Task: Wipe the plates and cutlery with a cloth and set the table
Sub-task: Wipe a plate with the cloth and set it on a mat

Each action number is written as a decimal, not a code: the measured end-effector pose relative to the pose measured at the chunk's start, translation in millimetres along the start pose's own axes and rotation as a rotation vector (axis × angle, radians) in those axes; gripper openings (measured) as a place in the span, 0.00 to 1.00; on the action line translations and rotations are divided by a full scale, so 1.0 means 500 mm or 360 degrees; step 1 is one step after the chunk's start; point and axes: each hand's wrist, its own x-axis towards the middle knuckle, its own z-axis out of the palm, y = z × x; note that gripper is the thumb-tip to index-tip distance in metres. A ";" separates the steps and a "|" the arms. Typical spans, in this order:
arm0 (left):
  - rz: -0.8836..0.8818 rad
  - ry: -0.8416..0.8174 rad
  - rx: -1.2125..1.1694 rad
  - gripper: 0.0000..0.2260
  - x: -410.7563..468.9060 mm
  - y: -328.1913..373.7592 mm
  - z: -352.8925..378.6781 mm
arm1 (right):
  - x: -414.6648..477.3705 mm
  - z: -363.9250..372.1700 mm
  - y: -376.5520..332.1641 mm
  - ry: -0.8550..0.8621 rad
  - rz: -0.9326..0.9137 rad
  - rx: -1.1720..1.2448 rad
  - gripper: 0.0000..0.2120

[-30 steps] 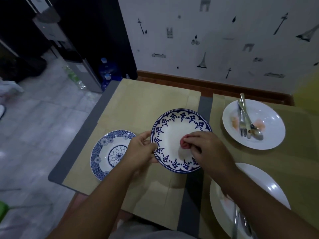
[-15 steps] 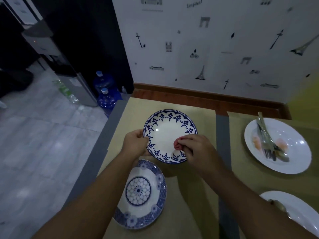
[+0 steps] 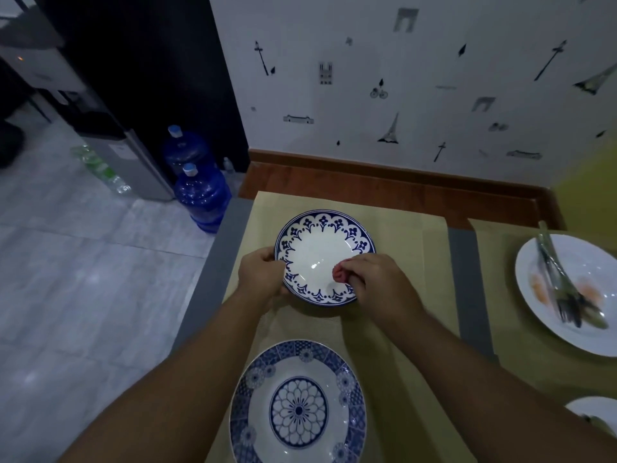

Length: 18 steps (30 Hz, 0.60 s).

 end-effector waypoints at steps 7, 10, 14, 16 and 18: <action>-0.0019 0.0023 -0.0080 0.12 0.014 -0.012 0.006 | 0.016 0.020 -0.004 -0.0004 -0.0005 0.0010 0.10; 0.0012 0.0053 -0.0109 0.11 0.020 -0.012 0.006 | 0.019 0.024 0.000 -0.0012 -0.0006 -0.0006 0.10; 0.0063 0.0115 -0.0126 0.13 0.024 -0.021 0.004 | 0.021 0.024 0.004 0.0002 0.0025 0.0000 0.10; 0.0088 0.0201 -0.0111 0.19 0.022 -0.029 0.001 | 0.017 0.021 0.002 0.0000 0.0036 0.0013 0.10; 0.0207 0.0284 0.0043 0.22 0.007 -0.033 -0.003 | 0.014 0.018 0.003 -0.0012 0.0025 0.0027 0.10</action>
